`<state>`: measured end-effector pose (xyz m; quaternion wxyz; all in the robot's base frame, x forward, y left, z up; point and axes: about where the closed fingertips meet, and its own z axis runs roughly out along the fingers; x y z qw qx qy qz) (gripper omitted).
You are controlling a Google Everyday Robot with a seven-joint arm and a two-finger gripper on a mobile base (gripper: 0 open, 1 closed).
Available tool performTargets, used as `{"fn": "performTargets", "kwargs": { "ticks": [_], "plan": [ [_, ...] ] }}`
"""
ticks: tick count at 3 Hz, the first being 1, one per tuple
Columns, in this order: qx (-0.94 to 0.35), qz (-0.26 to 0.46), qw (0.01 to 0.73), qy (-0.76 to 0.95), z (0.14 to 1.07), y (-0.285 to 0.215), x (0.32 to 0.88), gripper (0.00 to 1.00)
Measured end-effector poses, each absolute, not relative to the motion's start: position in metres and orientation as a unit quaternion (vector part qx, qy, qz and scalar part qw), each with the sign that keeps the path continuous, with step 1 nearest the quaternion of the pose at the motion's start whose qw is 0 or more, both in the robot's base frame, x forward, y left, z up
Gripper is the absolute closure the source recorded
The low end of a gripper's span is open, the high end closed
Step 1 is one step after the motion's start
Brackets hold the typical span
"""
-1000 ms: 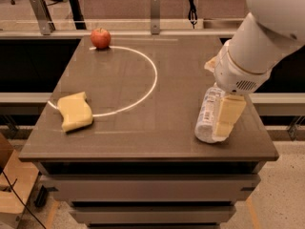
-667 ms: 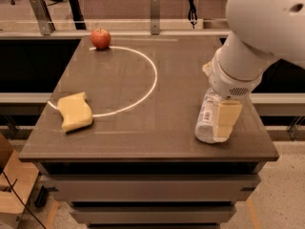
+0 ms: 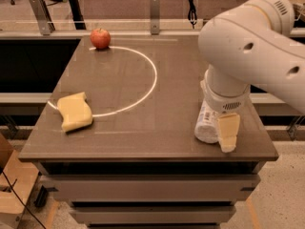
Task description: Pick blue plastic bottle
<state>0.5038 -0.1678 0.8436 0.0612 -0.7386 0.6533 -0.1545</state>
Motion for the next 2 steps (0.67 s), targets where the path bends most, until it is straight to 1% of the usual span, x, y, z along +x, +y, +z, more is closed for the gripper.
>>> {"fn": "performTargets", "kwargs": {
  "ticks": [1,2],
  "plan": [
    [-0.750,-0.149,0.037,0.644,0.8302,-0.1726,0.5013,0.17],
    [-0.750,-0.149,0.037,0.644,0.8351,-0.1726,0.5013,0.41]
  ]
}}
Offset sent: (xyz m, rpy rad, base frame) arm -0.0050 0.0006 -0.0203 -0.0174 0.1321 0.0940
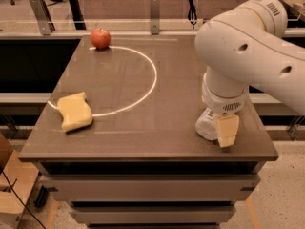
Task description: Pick blue plastic bottle
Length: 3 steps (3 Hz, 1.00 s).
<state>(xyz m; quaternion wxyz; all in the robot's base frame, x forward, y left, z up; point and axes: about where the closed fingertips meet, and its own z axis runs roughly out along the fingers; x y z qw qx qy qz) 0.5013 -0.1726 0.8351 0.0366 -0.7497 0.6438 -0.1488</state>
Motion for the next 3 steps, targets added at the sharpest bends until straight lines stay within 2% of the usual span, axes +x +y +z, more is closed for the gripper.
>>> {"fn": "performTargets", "kwargs": {
  "ticks": [2,3],
  "plan": [
    [-0.750,-0.149,0.037,0.644,0.8376,-0.1725,0.5013,0.87],
    [-0.755,-0.111,0.060,0.644,0.8434,-0.1637,0.5011,1.00]
  ]
}}
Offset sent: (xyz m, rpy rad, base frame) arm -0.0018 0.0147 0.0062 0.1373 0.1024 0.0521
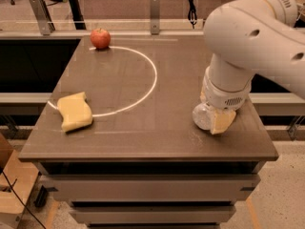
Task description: Pick blue plastic bottle
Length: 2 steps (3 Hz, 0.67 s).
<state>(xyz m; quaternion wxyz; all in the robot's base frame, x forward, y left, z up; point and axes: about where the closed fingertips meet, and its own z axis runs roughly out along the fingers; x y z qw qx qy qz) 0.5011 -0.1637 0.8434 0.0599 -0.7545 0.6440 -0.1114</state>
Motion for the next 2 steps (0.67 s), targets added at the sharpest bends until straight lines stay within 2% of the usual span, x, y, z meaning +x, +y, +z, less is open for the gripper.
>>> {"fn": "performTargets", "kwargs": {
  "ticks": [2],
  "plan": [
    [-0.740,-0.027,0.213,0.637,0.919,-0.128,0.514,1.00]
  ]
}}
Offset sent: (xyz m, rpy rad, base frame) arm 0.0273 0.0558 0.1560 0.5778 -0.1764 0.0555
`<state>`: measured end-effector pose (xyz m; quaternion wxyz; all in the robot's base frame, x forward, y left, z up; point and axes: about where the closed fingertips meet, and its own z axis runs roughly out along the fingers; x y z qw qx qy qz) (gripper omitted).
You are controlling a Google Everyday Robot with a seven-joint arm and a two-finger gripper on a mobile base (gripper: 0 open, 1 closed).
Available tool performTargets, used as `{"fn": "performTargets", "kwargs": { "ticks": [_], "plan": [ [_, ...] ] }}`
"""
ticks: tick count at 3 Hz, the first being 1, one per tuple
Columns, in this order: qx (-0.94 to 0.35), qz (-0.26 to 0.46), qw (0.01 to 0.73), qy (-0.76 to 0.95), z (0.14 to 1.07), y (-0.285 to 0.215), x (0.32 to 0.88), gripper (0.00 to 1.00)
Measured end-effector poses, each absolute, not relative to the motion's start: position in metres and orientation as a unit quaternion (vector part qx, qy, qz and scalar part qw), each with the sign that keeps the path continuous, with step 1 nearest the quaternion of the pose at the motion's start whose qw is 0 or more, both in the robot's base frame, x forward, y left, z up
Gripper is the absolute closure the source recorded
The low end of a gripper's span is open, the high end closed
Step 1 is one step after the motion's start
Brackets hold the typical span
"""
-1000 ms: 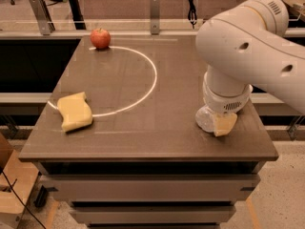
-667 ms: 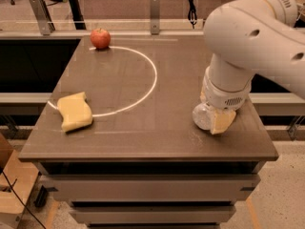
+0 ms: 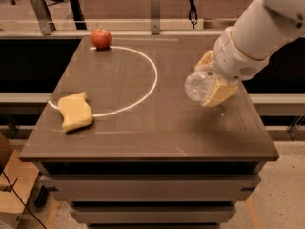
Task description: Pick blue plastic bottle
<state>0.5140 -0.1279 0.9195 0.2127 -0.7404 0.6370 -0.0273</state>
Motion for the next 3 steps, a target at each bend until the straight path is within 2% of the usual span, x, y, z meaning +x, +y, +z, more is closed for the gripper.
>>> {"fn": "performTargets", "kwargs": {
  "ticks": [2,3],
  "plan": [
    [-0.719,-0.050,0.354,0.596,1.042,-0.111,0.524,1.00],
    [-0.718,-0.053,0.359,0.594,1.048,-0.110,0.524,1.00]
  ]
}}
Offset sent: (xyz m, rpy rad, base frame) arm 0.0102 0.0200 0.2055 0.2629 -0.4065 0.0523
